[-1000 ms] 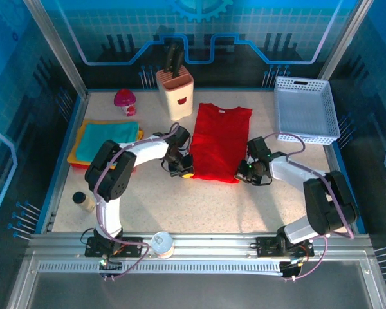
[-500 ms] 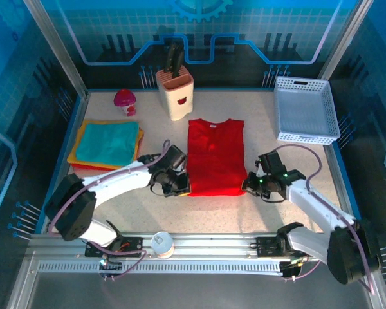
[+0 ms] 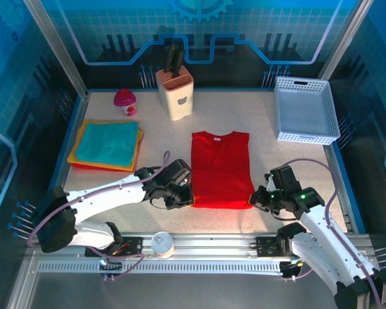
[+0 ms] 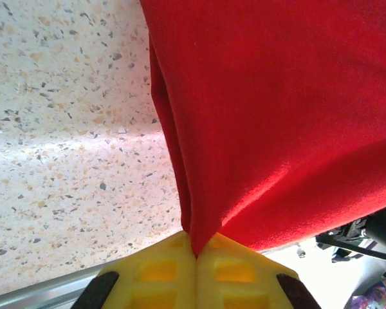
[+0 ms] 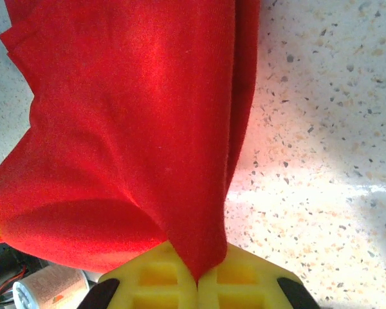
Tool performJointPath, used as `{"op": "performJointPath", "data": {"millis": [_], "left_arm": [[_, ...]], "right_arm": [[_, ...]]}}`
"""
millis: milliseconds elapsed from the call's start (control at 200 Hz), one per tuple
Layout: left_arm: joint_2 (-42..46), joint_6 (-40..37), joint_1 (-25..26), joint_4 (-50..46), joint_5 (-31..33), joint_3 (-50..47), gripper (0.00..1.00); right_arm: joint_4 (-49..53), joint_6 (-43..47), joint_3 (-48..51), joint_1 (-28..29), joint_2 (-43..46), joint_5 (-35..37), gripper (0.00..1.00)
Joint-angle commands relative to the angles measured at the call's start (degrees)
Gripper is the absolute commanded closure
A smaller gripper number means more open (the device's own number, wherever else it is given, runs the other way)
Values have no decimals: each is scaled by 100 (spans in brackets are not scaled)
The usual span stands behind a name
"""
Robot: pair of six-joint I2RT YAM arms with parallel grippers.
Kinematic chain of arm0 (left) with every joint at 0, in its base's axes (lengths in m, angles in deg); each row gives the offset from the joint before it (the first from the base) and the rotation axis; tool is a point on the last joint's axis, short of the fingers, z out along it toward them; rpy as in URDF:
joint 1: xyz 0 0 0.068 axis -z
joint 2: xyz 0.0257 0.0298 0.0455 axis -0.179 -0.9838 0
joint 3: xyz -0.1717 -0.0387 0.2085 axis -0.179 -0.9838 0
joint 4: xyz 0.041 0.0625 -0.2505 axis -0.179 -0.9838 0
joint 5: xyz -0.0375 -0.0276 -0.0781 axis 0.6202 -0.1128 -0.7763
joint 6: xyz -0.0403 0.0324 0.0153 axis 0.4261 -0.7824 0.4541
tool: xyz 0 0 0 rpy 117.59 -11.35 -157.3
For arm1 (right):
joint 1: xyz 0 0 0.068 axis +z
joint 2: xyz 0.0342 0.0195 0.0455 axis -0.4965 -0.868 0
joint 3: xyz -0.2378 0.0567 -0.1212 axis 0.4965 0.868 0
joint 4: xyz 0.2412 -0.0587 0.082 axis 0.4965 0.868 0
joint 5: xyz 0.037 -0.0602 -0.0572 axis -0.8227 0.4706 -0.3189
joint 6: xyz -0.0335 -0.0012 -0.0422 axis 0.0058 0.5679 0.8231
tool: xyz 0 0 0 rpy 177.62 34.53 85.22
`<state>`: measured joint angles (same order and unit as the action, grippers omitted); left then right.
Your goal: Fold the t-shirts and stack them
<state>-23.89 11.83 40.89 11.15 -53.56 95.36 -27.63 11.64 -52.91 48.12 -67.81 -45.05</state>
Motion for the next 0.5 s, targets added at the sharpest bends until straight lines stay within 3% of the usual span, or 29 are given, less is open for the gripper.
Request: {"op": "performJointPath", "data": {"millis": [0,495], "left_arm": [[-11,-114,-77,-429,138,546,100],[-970,-1159,-1452,-698,-622,2368,100]], "right_arm": [[260,-138,-544,-46,-212,-67,100],[-241,284,-2422,-1129,-2229,-792,100]]}}
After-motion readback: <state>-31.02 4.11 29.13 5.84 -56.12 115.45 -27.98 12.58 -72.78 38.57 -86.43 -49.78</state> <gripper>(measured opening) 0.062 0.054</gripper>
